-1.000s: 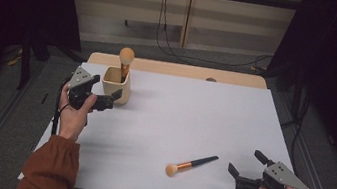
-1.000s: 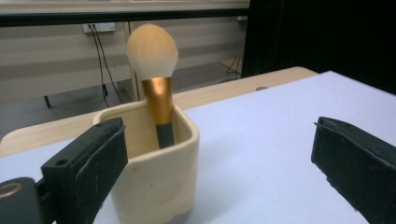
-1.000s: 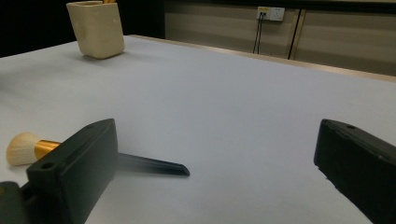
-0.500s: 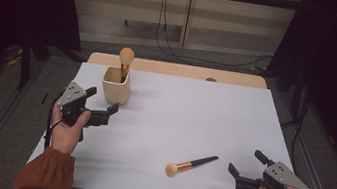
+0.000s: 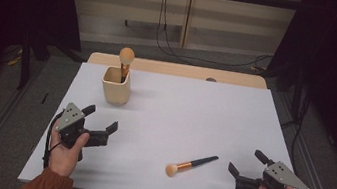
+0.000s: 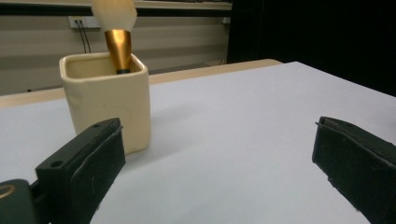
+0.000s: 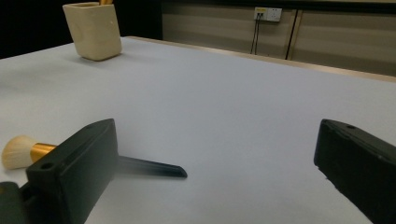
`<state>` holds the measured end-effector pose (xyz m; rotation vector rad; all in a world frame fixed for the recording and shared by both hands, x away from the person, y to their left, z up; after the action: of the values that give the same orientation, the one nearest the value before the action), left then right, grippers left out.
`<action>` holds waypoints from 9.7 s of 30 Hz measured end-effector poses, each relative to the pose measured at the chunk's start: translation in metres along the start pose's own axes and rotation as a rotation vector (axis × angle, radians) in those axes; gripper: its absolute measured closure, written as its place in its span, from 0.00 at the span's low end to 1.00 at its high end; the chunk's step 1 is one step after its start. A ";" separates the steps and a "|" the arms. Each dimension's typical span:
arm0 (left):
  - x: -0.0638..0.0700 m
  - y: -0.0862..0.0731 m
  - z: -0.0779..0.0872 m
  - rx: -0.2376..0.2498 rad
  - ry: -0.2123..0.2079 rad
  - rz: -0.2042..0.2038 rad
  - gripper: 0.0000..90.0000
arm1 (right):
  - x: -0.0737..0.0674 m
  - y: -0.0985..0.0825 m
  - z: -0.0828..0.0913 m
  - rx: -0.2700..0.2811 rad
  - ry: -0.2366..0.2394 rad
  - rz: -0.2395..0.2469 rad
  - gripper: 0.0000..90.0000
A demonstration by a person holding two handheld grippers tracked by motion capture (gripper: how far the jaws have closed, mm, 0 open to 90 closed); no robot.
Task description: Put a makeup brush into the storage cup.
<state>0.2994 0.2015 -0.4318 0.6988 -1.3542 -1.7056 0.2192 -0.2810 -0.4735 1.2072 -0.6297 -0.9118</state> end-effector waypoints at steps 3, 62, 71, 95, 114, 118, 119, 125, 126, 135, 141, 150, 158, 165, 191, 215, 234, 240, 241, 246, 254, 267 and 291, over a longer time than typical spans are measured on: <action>0.005 -0.004 0.007 0.005 -0.009 -0.002 0.03 | 0.001 0.001 -0.001 0.004 -0.012 -0.009 0.00; -0.008 -0.037 0.033 0.003 0.033 0.019 0.04 | -0.032 0.043 -0.059 0.017 0.186 0.020 0.00; -0.010 -0.037 0.037 0.006 0.052 0.020 0.03 | -0.035 0.057 -0.077 0.032 0.224 0.062 0.03; -0.004 -0.035 0.038 0.008 0.051 0.008 0.03 | -0.049 0.084 -0.111 -0.079 0.363 0.098 0.00; -0.006 -0.037 0.036 -0.001 0.047 0.010 0.03 | -0.045 0.088 -0.123 -0.401 0.540 0.101 0.01; -0.007 -0.037 0.036 0.001 0.058 0.007 0.03 | -0.044 0.085 -0.127 -0.476 0.550 0.130 0.01; -0.007 -0.036 0.036 0.002 0.061 0.005 0.03 | -0.044 0.084 -0.128 -0.495 0.550 0.142 0.01; -0.008 -0.037 0.036 0.004 0.061 0.007 0.03 | -0.044 0.076 -0.133 -0.627 0.572 0.169 0.02; -0.007 -0.037 0.036 0.004 0.060 0.006 0.03 | -0.044 0.076 -0.134 -0.646 0.577 0.168 0.02; -0.007 -0.036 0.036 0.002 0.072 -0.010 0.03 | -0.046 0.078 -0.136 -0.736 0.658 0.230 0.03; -0.006 -0.036 0.035 0.002 0.070 -0.008 0.03 | -0.051 0.073 -0.138 -0.841 0.697 0.284 0.04; -0.006 -0.037 0.035 -0.001 0.069 -0.007 0.03 | -0.062 0.063 -0.140 -0.950 0.728 0.372 0.07; -0.007 -0.037 0.035 -0.004 0.071 -0.008 0.03 | -0.069 0.054 -0.140 -0.973 0.710 0.430 0.07; -0.007 -0.037 0.035 -0.009 0.073 -0.009 0.03 | -0.074 0.041 -0.142 -1.070 0.718 0.516 0.21; -0.007 -0.038 0.033 -0.020 0.064 -0.020 0.03 | -0.085 0.032 -0.148 -1.149 0.742 0.687 0.62; -0.007 -0.038 0.033 -0.019 0.068 -0.016 0.03 | -0.085 0.034 -0.152 -1.174 0.732 0.702 0.83; -0.007 -0.038 0.034 -0.015 0.062 -0.021 0.03 | -0.075 0.049 -0.153 -1.087 0.740 0.572 0.83; -0.006 -0.038 0.034 -0.014 0.061 -0.026 0.03 | -0.063 0.065 -0.149 -0.986 0.734 0.472 0.83; -0.006 -0.038 0.034 -0.013 0.061 -0.026 0.03 | -0.061 0.067 -0.149 -0.969 0.731 0.462 0.83; -0.007 -0.038 0.034 -0.012 0.063 -0.022 0.03 | -0.053 0.077 -0.148 -0.874 0.688 0.399 0.83; -0.006 -0.038 0.034 -0.019 0.058 -0.029 0.03 | -0.046 0.080 -0.148 -0.728 0.660 0.302 0.83; -0.006 -0.039 0.034 -0.024 0.063 -0.027 0.03 | -0.046 0.081 -0.142 -0.540 0.587 0.211 0.83; -0.002 -0.034 0.036 -0.009 0.071 -0.025 0.03 | -0.045 0.067 -0.124 -0.239 0.524 0.106 0.83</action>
<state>0.2619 0.2238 -0.4555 0.7670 -1.2929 -1.6895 0.3151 -0.1731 -0.4386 1.1223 -0.1557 -0.5297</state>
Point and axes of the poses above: each handheld gripper's, and its own axes: z roughly backward along the jaws, y roughly out of its top, x roughly to its right, the point moved 3 cm from there along -z, roughly forward along the jaws, and after that the axes turned 6 degrees about y, right-handed, at the moved point
